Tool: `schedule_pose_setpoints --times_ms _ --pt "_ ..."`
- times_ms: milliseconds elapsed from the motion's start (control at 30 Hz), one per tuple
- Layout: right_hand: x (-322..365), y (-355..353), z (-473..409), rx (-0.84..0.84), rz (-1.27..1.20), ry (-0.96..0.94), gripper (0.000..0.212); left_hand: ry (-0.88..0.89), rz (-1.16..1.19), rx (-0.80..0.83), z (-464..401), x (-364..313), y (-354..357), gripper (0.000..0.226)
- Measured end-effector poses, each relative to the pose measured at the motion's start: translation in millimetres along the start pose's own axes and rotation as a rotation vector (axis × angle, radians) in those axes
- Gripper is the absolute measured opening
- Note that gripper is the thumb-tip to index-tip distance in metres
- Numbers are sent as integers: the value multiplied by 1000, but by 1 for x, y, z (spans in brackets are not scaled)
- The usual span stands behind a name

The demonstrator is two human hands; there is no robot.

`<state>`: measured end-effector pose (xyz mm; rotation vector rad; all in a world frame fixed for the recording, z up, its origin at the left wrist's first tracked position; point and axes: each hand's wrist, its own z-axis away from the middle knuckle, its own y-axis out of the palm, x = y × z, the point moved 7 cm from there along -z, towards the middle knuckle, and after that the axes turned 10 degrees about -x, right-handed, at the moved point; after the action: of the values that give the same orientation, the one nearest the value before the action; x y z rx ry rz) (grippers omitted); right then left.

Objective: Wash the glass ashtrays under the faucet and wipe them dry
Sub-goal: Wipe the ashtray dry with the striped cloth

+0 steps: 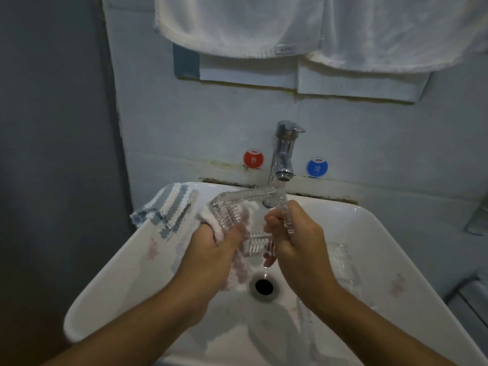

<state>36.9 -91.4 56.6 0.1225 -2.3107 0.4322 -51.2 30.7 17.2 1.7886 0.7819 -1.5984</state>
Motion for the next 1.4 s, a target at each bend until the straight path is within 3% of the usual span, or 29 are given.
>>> schedule_pose_setpoints --times_ms 100,167,233,333,467,533,600,700,800,967,1100,1267,1400 --pt "2 -1 -1 -10 -90 25 15 -96 -24 61 0 9 6 22" --pt "0 3 -2 34 26 -22 18 -107 -19 -3 -3 13 -1 17" --pt "0 5 -4 68 131 -60 5 -73 -52 -99 -5 13 -11 9" --pt "3 0 -7 75 179 -73 38 9 -101 -173 -5 4 -20 10" --pt "19 -9 -10 97 478 -283 31 113 -123 -183 -3 -10 -20 11" --pt "17 -5 -9 174 589 -303 43 99 -139 -207 -4 -9 -22 7" --pt "16 -4 -8 179 605 -299 43 24 -77 -187 -5 -3 -21 7" --pt "16 -12 -10 18 543 -343 13 -143 286 -14 -5 -1 -5 23" --pt "7 -21 -11 -103 346 -167 22 -292 576 195 4 -8 19 44" --pt "5 -18 -7 -130 212 -18 39 -431 591 256 5 11 31 62" --pt "-10 -13 -8 -44 138 122 29 -315 586 147 -7 8 14 57" --pt "-18 -1 -2 125 -64 289 28 -291 644 86 -20 6 -3 72" --pt "-22 10 4 235 -196 414 31 -247 556 196 -9 -7 4 59"
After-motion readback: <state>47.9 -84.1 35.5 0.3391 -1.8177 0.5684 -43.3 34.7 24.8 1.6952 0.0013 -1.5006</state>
